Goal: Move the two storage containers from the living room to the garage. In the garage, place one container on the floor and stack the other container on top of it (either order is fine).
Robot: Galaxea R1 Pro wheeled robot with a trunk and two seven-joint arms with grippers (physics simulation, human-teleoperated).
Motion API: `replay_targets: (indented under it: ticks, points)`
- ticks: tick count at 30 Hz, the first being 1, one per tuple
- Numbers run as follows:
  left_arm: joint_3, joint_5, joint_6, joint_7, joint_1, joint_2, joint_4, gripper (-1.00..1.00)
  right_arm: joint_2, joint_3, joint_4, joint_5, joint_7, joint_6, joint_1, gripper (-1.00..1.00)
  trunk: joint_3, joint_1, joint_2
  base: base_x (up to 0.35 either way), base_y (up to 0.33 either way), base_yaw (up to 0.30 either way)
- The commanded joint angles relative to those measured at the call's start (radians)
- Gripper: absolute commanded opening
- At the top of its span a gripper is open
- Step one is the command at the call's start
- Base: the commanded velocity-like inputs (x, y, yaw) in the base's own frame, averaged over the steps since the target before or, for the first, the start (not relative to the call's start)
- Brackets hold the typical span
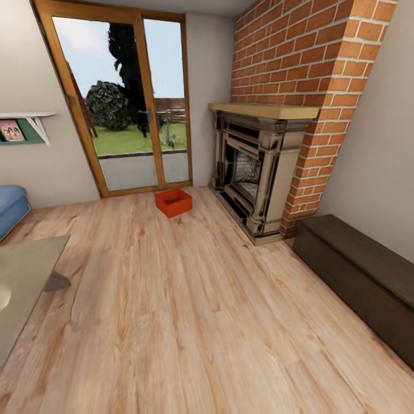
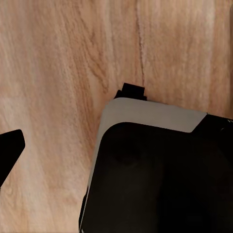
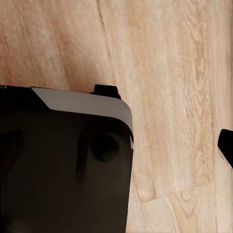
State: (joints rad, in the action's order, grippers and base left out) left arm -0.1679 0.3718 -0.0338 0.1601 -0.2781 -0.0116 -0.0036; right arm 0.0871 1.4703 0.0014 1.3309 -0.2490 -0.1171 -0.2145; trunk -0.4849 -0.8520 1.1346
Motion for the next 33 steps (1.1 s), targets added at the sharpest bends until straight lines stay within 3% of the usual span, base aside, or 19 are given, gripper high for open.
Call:
replay_targets:
  ticks: [1,33]
  points:
    - [-0.008,0.009,-0.003,0.003,-0.001,0.000,0.001,1.00,0.000,0.008,0.000,0.010,-0.003,-0.003,0.000,1.00,-0.001,-0.001,0.000,0.324,0.000,0.000]
    - [-0.008,0.009,-0.003,0.003,-0.001,-0.001,0.001,1.00,-0.001,0.008,0.000,0.008,-0.003,-0.002,0.000,1.00,-0.001,-0.001,0.000,0.324,0.000,0.000]
